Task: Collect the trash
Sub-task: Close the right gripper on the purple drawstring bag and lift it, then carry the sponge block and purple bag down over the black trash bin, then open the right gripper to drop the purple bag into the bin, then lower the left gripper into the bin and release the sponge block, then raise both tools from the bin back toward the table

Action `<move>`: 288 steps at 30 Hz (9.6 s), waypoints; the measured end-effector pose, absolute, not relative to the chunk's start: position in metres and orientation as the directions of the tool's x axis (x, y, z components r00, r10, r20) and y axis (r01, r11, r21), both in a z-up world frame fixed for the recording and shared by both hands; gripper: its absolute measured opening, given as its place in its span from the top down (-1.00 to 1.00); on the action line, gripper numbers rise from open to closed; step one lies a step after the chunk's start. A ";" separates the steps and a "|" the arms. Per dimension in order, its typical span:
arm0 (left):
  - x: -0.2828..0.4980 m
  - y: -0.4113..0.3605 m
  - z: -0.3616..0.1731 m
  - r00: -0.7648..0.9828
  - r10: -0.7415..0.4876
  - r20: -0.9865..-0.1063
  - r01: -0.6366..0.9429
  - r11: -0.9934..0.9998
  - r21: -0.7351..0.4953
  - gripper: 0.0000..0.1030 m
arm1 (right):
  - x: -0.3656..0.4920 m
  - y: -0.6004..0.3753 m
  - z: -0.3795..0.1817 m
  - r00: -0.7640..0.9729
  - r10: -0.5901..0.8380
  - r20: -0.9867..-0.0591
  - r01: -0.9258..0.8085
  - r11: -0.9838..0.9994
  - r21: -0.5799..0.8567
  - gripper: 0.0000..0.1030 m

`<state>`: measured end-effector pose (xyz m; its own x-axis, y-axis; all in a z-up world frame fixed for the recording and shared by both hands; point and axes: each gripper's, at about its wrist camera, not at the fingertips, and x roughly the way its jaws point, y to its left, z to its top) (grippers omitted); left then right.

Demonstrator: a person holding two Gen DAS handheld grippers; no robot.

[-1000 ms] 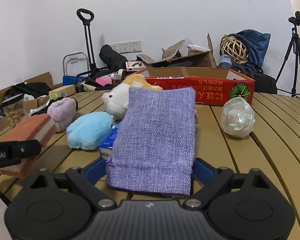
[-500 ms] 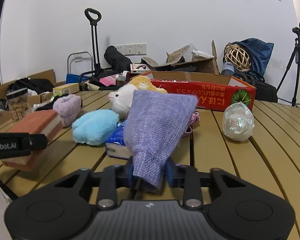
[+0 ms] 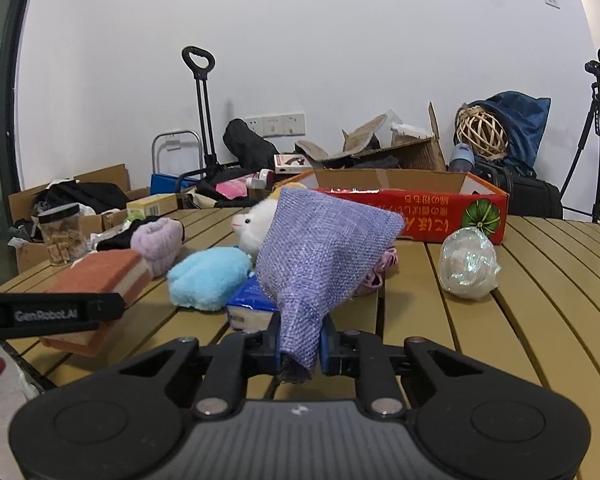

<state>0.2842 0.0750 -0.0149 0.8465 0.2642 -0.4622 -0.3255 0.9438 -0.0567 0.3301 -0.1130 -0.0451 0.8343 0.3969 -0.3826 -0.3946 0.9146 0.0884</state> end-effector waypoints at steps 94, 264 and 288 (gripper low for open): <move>0.142 0.042 -0.140 0.609 0.147 -0.779 -0.209 0.978 0.021 -0.37 | 0.177 -0.193 -0.176 0.474 0.234 -0.849 -0.376 0.926 0.045 0.70; 0.181 -0.002 -0.109 0.691 0.150 -0.708 -0.164 0.985 0.049 -1.00 | 0.213 -0.218 -0.111 0.736 0.289 -0.612 -0.275 0.954 0.120 -1.00; 0.182 0.020 -0.029 0.826 0.182 -0.534 -0.217 0.976 -0.003 -1.00 | 0.204 -0.194 -0.029 0.835 0.411 -0.365 -0.395 0.911 0.122 -1.00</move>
<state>0.1822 0.0197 -0.0290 0.8257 0.1824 -0.5338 -0.2174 0.9761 -0.0028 0.2040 -0.1935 -0.0294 0.8354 0.4112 -0.3646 -0.3952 0.9105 0.1215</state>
